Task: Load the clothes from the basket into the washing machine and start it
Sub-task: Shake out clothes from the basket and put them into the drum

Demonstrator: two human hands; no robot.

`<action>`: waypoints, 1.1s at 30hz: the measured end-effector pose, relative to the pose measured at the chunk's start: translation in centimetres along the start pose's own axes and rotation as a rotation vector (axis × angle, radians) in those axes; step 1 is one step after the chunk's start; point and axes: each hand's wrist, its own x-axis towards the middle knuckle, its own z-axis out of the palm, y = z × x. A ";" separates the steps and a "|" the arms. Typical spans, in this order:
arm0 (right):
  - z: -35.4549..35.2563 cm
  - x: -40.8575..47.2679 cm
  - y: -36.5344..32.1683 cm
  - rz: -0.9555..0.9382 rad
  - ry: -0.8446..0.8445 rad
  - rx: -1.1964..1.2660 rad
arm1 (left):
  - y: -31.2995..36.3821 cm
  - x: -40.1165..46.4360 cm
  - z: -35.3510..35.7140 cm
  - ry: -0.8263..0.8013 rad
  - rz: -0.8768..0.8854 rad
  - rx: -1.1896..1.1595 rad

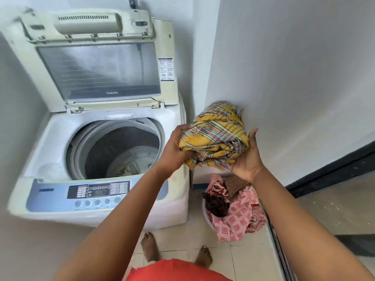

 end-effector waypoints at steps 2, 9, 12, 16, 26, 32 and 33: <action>1.8 1.1 1.2 -0.004 -0.023 -0.011 | -0.4 0.3 -2.0 0.046 0.017 0.078; 8.9 7.1 6.4 0.039 -0.007 -0.101 | -2.1 0.4 -10.7 0.253 -0.056 0.028; 11.5 9.7 9.1 0.096 0.036 -0.177 | -4.0 0.5 -15.0 0.302 -0.120 0.052; 14.4 13.0 12.6 0.172 0.079 -0.208 | -6.0 0.7 -20.2 0.319 -0.195 0.084; 16.2 20.8 20.6 0.388 0.265 -0.283 | -11.3 2.3 -28.5 0.232 -0.432 0.227; 15.6 23.3 23.6 0.481 0.408 -0.358 | -13.7 4.0 -30.0 0.116 -0.576 0.379; 15.4 23.8 24.0 0.502 0.427 -0.361 | -14.2 4.5 -30.2 0.107 -0.596 0.400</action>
